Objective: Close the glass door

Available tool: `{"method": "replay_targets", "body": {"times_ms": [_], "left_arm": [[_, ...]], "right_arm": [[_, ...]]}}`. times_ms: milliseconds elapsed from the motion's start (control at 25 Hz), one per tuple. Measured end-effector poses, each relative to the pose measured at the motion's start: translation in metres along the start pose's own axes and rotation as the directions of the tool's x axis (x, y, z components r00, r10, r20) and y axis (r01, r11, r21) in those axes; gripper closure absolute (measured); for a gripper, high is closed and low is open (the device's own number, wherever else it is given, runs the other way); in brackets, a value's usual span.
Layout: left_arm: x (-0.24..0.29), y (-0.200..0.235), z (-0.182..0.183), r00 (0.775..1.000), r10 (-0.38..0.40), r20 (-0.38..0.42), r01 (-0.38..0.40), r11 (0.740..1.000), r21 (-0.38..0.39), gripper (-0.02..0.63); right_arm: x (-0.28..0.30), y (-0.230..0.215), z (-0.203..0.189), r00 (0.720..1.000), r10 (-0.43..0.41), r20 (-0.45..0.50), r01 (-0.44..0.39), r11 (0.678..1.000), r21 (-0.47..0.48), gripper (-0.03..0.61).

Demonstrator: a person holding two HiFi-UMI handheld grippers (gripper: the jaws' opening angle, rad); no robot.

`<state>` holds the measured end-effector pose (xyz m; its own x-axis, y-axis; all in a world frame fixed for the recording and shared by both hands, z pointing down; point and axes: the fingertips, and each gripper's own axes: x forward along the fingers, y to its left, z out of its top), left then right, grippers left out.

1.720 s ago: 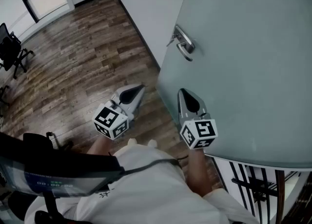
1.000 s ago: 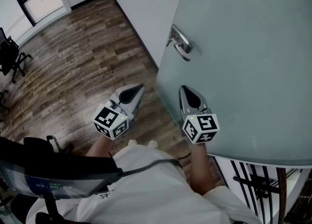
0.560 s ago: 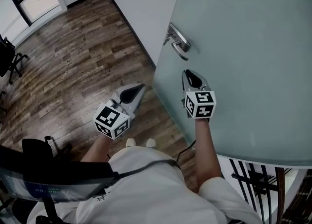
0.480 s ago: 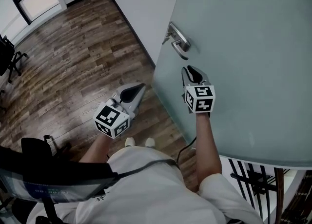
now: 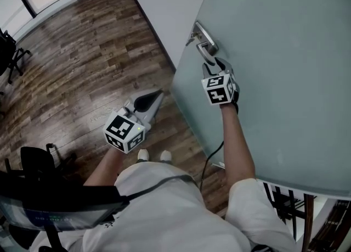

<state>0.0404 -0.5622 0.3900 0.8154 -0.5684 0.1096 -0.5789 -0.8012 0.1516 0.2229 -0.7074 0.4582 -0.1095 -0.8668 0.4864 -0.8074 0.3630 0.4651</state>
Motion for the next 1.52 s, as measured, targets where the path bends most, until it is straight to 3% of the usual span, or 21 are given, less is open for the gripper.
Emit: {"method": "replay_targets", "body": {"times_ms": [200,600,720,760,1520], "left_arm": [[0.007,0.006,-0.009,1.0,0.017,-0.02,-0.017,1.0,-0.007,0.612],[0.047,0.016,-0.015,0.998,0.004,-0.057,-0.004,1.0,0.006,0.612],[0.055,0.014,-0.014,0.998,-0.007,-0.062,0.007,1.0,0.008,0.612],[0.058,0.014,-0.015,0.998,-0.01,-0.064,0.011,1.0,0.008,0.612],[0.061,0.016,-0.017,0.996,-0.033,-0.079,0.034,0.999,0.001,0.612]], "right_arm": [[0.027,0.004,-0.005,0.998,-0.003,-0.067,-0.004,0.994,-0.105,0.391],[0.056,0.013,-0.006,0.992,-0.026,-0.122,0.004,0.984,-0.176,0.397],[0.058,0.007,-0.008,0.989,-0.074,-0.125,0.046,0.976,-0.212,0.483],[0.059,0.007,-0.009,0.989,-0.083,-0.125,0.054,0.974,-0.221,0.486],[0.063,0.007,-0.008,0.989,-0.132,-0.064,0.115,0.97,-0.214,0.485]]}}
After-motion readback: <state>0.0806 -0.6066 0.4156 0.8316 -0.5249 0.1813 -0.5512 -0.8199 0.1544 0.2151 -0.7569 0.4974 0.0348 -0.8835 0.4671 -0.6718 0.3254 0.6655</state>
